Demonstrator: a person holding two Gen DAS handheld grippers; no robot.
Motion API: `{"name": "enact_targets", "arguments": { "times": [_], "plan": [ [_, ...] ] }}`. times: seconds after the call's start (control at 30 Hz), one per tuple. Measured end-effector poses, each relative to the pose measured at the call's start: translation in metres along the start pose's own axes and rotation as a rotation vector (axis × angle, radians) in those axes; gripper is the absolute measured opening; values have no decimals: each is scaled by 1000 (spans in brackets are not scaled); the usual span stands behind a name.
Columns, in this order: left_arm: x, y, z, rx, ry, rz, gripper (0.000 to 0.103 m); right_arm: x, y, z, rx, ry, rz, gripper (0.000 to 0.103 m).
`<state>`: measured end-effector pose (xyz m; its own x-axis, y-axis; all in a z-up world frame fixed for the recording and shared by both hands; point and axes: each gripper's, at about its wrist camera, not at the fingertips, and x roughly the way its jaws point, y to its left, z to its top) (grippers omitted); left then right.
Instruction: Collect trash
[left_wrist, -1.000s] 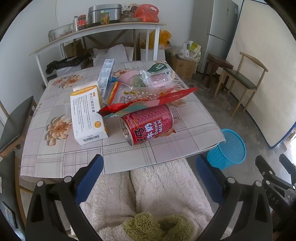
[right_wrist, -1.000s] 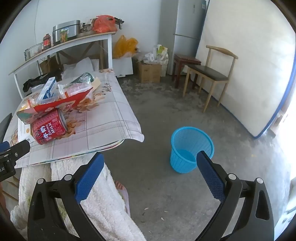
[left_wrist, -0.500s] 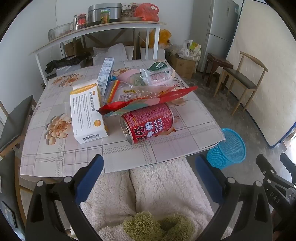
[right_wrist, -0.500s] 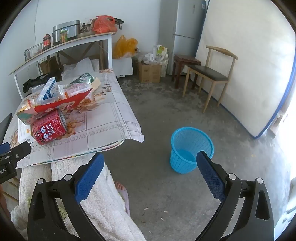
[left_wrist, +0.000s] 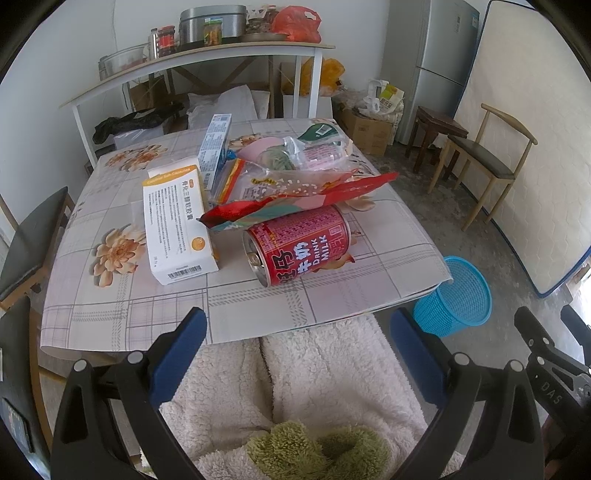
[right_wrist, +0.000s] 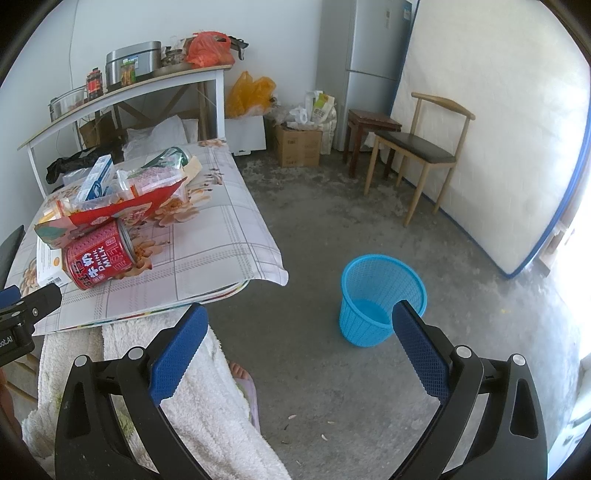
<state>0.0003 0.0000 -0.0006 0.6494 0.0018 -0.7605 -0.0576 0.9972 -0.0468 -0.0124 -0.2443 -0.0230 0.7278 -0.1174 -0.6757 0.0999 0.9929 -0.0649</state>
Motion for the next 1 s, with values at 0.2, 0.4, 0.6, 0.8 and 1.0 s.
{"name": "enact_targets", "arguments": {
  "times": [0.2, 0.4, 0.6, 0.8, 1.0],
  "plan": [
    [0, 0, 0, -1, 1, 0, 97, 0, 0, 3, -2, -3, -1, 95],
    [0, 0, 0, -1, 1, 0, 97, -1, 0, 1, -2, -4, -1, 95],
    [0, 0, 0, -1, 0, 0, 97, -2, 0, 1, -2, -4, 0, 95],
    [0, 0, 0, -1, 2, -1, 97, -2, -1, 2, -5, -2, 0, 95],
    [5, 12, -8, -1, 4, -2, 97, -2, 0, 1, -6, -5, 1, 95]
  ]
}}
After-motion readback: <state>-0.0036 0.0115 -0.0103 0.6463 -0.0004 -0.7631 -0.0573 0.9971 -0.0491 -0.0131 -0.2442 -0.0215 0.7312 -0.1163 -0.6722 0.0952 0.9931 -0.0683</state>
